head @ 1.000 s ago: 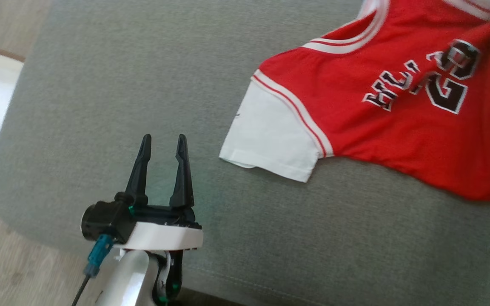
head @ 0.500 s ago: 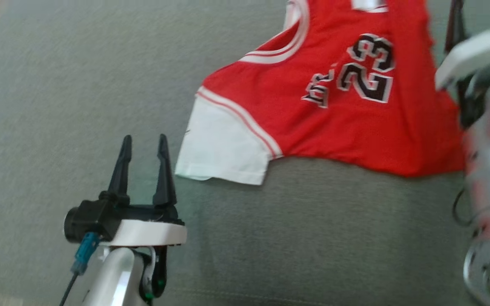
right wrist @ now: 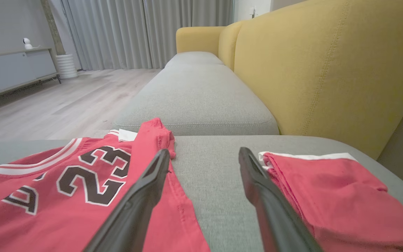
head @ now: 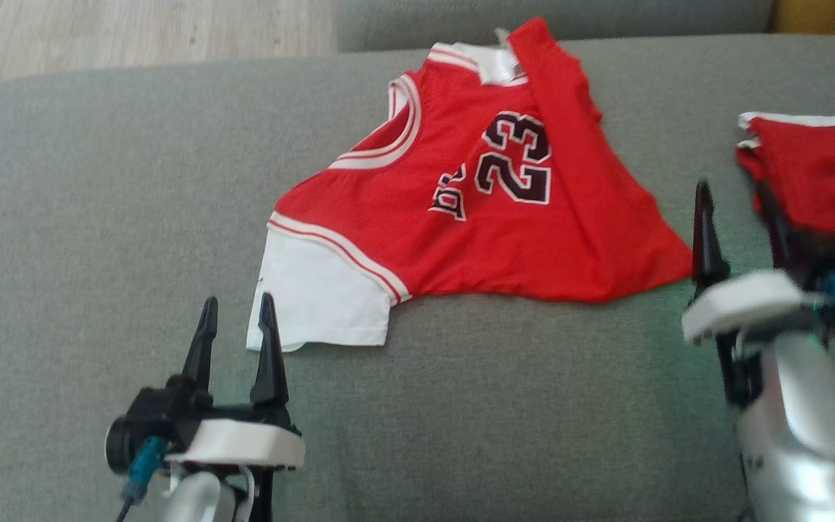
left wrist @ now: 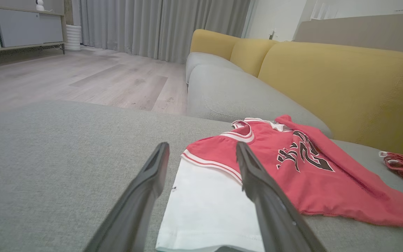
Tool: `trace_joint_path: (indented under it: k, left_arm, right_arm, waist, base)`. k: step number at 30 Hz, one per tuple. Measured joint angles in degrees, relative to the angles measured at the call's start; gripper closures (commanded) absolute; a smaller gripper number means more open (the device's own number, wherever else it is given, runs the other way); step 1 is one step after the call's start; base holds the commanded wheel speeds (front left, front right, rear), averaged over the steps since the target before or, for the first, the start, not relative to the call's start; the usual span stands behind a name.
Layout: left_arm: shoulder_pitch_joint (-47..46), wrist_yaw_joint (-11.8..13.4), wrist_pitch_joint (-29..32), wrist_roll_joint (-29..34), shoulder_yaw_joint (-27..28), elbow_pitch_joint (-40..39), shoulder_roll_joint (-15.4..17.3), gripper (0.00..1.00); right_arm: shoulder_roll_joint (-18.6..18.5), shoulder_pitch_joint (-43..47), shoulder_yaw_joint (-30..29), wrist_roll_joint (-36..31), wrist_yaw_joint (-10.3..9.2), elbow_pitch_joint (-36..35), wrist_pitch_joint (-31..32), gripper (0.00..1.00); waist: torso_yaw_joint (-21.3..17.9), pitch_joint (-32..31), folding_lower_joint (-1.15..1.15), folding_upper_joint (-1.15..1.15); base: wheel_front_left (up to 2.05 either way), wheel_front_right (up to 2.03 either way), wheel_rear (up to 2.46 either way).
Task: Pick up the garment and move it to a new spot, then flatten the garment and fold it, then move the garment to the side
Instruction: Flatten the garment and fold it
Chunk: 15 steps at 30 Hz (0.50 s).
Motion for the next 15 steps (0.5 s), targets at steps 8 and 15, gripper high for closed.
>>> trace_joint_path:
  k: [8,15]
  left_arm:
    - [2.9,0.0,0.0,-1.2,0.2,2.0,0.1,0.00]
    - [5.2,-0.5,0.0,-2.2,0.2,3.9,0.3,0.00]
  right_arm:
    - [0.4,11.8,4.1,5.9,0.00,-10.5,0.0,0.00]
    - [0.8,18.1,8.7,9.4,0.00,-16.6,1.2,0.00]
  waist:
    - [-0.7,-2.8,0.00,0.00]
    - [0.0,-4.8,0.00,0.00]
  base:
    - [0.00,0.00,0.00]
    - [0.00,0.00,0.00]
